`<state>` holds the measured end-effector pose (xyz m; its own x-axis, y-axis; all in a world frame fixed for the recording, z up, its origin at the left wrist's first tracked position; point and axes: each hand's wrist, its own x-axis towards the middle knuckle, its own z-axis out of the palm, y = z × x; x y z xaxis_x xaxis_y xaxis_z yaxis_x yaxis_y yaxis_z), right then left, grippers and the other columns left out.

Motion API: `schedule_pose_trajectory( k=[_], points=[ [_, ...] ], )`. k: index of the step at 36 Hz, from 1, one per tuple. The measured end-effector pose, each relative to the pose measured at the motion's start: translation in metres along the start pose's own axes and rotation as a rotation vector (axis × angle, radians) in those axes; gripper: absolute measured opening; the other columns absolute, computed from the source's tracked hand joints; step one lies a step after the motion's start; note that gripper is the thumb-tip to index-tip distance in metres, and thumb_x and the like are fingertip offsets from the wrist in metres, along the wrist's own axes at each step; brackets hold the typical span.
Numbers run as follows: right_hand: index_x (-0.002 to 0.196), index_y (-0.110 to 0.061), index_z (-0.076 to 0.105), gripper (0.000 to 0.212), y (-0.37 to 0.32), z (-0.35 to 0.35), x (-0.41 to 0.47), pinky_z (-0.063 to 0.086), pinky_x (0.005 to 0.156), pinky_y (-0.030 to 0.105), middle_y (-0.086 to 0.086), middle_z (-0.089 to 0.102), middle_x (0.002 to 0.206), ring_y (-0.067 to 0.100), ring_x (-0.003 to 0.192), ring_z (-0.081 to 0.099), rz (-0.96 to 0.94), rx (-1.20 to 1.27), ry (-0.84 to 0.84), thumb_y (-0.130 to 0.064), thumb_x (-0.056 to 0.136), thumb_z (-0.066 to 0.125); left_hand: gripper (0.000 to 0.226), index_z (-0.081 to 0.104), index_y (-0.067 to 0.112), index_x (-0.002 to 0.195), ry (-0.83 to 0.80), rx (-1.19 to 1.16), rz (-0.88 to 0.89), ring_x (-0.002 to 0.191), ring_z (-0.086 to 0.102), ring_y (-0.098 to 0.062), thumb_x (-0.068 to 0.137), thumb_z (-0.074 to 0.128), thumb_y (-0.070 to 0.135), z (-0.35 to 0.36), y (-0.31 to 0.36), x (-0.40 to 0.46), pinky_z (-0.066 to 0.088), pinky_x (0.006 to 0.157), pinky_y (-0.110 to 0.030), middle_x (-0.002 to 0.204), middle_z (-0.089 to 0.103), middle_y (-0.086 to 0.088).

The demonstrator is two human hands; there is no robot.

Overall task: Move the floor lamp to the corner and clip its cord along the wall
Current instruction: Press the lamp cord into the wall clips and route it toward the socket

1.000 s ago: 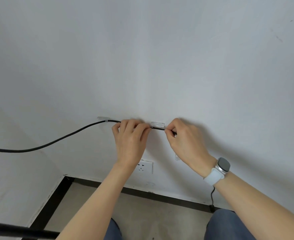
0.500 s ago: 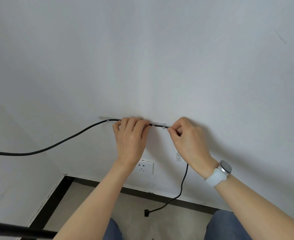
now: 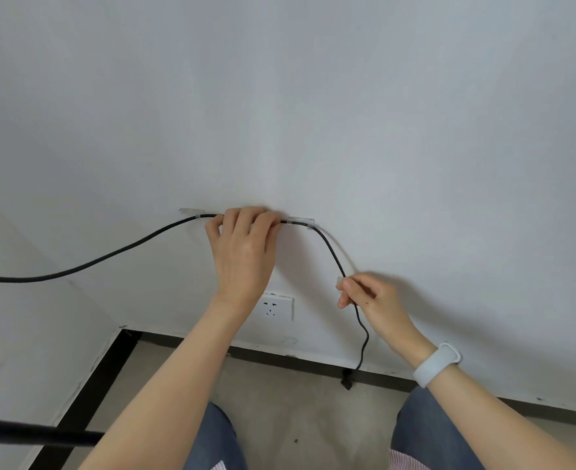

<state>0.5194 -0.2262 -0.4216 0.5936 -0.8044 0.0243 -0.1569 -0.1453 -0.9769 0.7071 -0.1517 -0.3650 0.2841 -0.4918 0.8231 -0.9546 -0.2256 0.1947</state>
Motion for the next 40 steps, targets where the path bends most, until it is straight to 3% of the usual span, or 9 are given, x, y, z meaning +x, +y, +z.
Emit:
schedule_pose_trajectory(
  k=[4, 7, 9, 12, 16, 25, 28, 33, 40],
  points=[
    [0.078, -0.021, 0.067, 0.016, 0.018, 0.000, -0.003, 0.047, 0.069, 0.008, -0.003, 0.068, 0.072, 0.003, 0.070, 0.064, 0.055, -0.019, 0.000, -0.020, 0.088, 0.055, 0.016, 0.067, 0.014, 0.098, 0.020, -0.027, -0.041, 0.091, 0.061, -0.026, 0.086, 0.057, 0.009, -0.002, 0.005, -0.016, 0.036, 0.085, -0.041, 0.100, 0.070, -0.001],
    [0.081, -0.022, 0.066, 0.014, 0.036, 0.002, -0.007, 0.046, 0.073, 0.015, -0.004, 0.069, 0.079, 0.000, 0.074, 0.064, 0.116, -0.050, -0.022, -0.024, 0.089, 0.054, 0.029, 0.061, 0.013, 0.112, -0.002, -0.061, -0.096, 0.108, 0.051, -0.020, 0.084, 0.056, 0.008, 0.002, 0.009, -0.040, 0.035, 0.091, -0.041, 0.117, 0.064, -0.003],
    [0.079, -0.022, 0.066, 0.015, 0.047, 0.003, -0.009, 0.045, 0.076, 0.020, -0.005, 0.069, 0.078, -0.001, 0.073, 0.064, 0.148, -0.053, -0.009, -0.028, 0.088, 0.056, 0.032, 0.058, 0.013, 0.114, -0.055, -0.132, -0.148, 0.109, 0.048, -0.018, 0.083, 0.056, 0.009, 0.007, 0.015, -0.056, 0.033, 0.091, -0.036, 0.119, 0.062, -0.004],
    [0.071, -0.023, 0.066, 0.021, 0.058, 0.006, -0.008, 0.046, 0.075, 0.025, -0.006, 0.069, 0.069, 0.003, 0.066, 0.065, 0.177, -0.061, 0.083, -0.039, 0.082, 0.060, 0.022, 0.063, 0.013, 0.105, -0.200, -0.293, -0.219, 0.098, 0.057, -0.022, 0.084, 0.057, 0.015, 0.018, 0.026, -0.076, 0.029, 0.089, -0.029, 0.105, 0.066, -0.004],
    [0.061, -0.011, 0.063, 0.037, 0.058, 0.013, 0.000, 0.048, 0.069, 0.033, -0.003, 0.064, 0.052, 0.012, 0.052, 0.061, 0.191, -0.035, 0.194, -0.043, 0.077, 0.064, 0.013, 0.068, 0.018, 0.090, -0.324, -0.418, -0.292, 0.089, 0.058, -0.019, 0.083, 0.060, 0.026, 0.035, 0.045, -0.087, 0.030, 0.086, -0.029, 0.091, 0.068, 0.002],
    [0.053, -0.013, 0.055, 0.042, 0.063, 0.018, 0.003, 0.045, 0.056, 0.035, -0.007, 0.056, 0.040, 0.010, 0.038, 0.050, 0.142, -0.010, 0.374, -0.049, 0.071, 0.063, 0.022, 0.066, 0.022, 0.071, -0.226, -0.366, -0.383, 0.072, 0.053, -0.011, 0.078, 0.064, 0.043, 0.063, 0.056, -0.081, 0.028, 0.078, -0.029, 0.073, 0.067, 0.008],
    [0.057, -0.021, 0.061, 0.030, 0.068, 0.012, 0.005, 0.049, 0.061, 0.036, -0.010, 0.061, 0.047, 0.010, 0.046, 0.055, 0.080, -0.035, 0.355, -0.045, 0.075, 0.062, 0.026, 0.064, 0.021, 0.065, -0.184, -0.353, -0.398, 0.069, 0.054, -0.012, 0.076, 0.065, 0.045, 0.064, 0.056, -0.081, 0.029, 0.076, -0.030, 0.065, 0.065, 0.007],
    [0.074, -0.025, 0.065, 0.014, 0.088, 0.010, 0.001, 0.050, 0.063, 0.015, -0.010, 0.067, 0.061, 0.005, 0.059, 0.063, 0.008, -0.066, 0.268, -0.026, 0.085, 0.057, 0.029, 0.062, 0.017, 0.060, -0.132, -0.295, -0.319, 0.062, 0.054, -0.018, 0.076, 0.067, 0.040, 0.065, 0.059, -0.083, 0.031, 0.071, -0.033, 0.055, 0.057, 0.002],
    [0.072, -0.013, 0.071, 0.026, 0.105, 0.027, 0.002, 0.051, 0.072, 0.027, 0.000, 0.071, 0.059, 0.014, 0.063, 0.067, 0.264, 0.221, 0.208, -0.033, 0.085, 0.060, 0.032, 0.066, 0.017, 0.065, -0.106, -0.287, -0.257, 0.065, 0.056, -0.019, 0.073, 0.066, 0.048, 0.069, 0.049, -0.081, 0.033, 0.072, -0.035, 0.059, 0.061, 0.001]
  ],
)
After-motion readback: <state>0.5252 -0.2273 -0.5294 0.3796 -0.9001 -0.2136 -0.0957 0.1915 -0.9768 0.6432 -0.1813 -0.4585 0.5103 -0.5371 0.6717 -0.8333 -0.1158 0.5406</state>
